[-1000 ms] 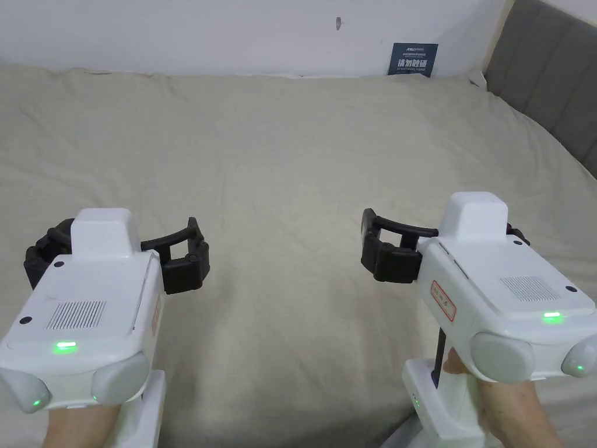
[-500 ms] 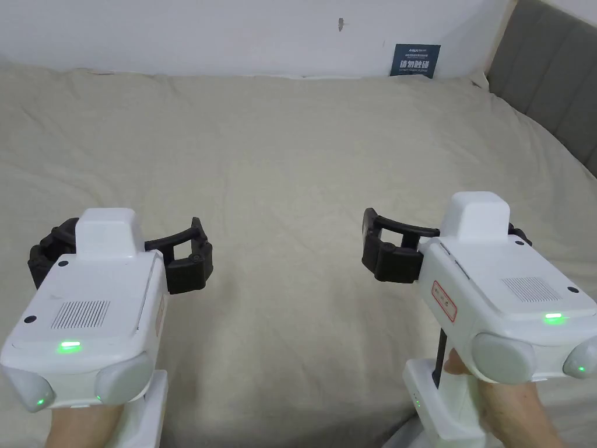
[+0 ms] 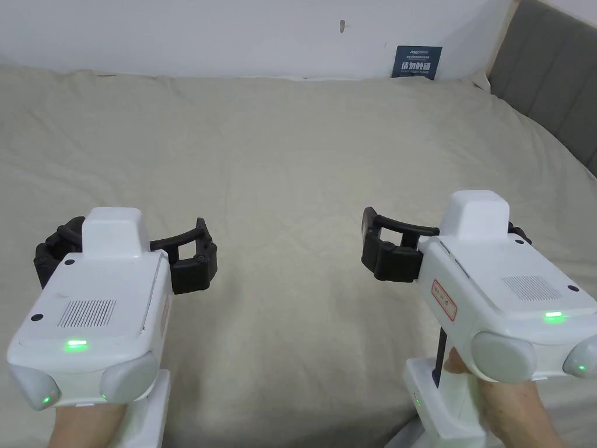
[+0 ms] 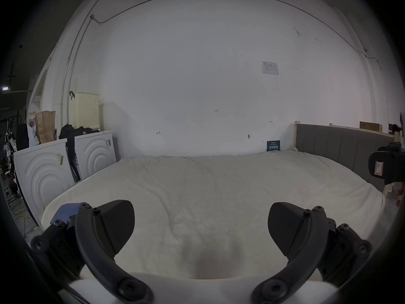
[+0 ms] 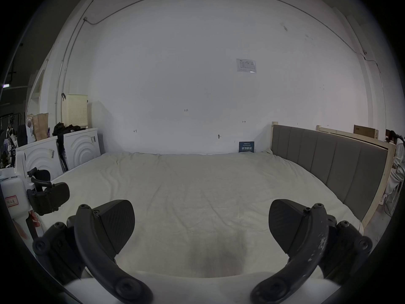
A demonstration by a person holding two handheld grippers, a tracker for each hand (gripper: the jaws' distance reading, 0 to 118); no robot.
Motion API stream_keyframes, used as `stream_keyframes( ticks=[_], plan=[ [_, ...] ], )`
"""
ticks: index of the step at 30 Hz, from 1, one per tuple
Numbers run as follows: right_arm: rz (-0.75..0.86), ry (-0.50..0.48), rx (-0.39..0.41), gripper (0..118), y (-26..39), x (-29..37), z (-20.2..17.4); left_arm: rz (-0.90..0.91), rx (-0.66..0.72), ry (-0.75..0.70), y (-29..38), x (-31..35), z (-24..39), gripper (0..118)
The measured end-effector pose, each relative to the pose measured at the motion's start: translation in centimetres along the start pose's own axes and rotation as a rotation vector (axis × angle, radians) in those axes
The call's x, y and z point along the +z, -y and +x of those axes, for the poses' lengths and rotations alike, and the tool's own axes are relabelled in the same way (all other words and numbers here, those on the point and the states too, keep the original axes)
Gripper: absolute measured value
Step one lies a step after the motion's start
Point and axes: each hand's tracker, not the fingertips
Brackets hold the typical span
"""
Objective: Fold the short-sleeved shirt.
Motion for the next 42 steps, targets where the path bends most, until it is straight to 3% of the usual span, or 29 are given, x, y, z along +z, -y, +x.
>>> stream_keyframes(
  ticks=[27, 30, 32, 36, 39, 42],
  plan=[
    [-0.027, 0.01, -0.033, 118, -0.1, -0.1, 0.1, 0.003, 0.006, 0.001, -0.2, 0.2, 0.2, 118],
    [-0.267, -0.021, -0.149, 118, -1.0, -1.1, 0.7, -0.017, 0.022, 0.003, -0.1, 0.4, 0.4, 118],
    [-0.408, -0.065, -0.266, 118, -1.5, -1.6, 1.3, -0.035, 0.041, 0.012, 0.1, 0.6, 0.6, 118],
    [-0.546, -0.097, -0.371, 118, -1.8, -1.5, 1.5, -0.066, 0.052, 0.019, 1.0, 1.1, 1.3, 118],
    [-0.552, -0.107, -0.352, 118, -1.7, -0.5, 1.0, -0.095, 0.054, 0.03, 1.8, 1.6, 1.8, 118],
    [-0.557, -0.065, -0.271, 118, -1.6, 0.3, 0.1, -0.131, 0.043, 0.038, 2.7, 1.7, 2.3, 118]
  ],
)
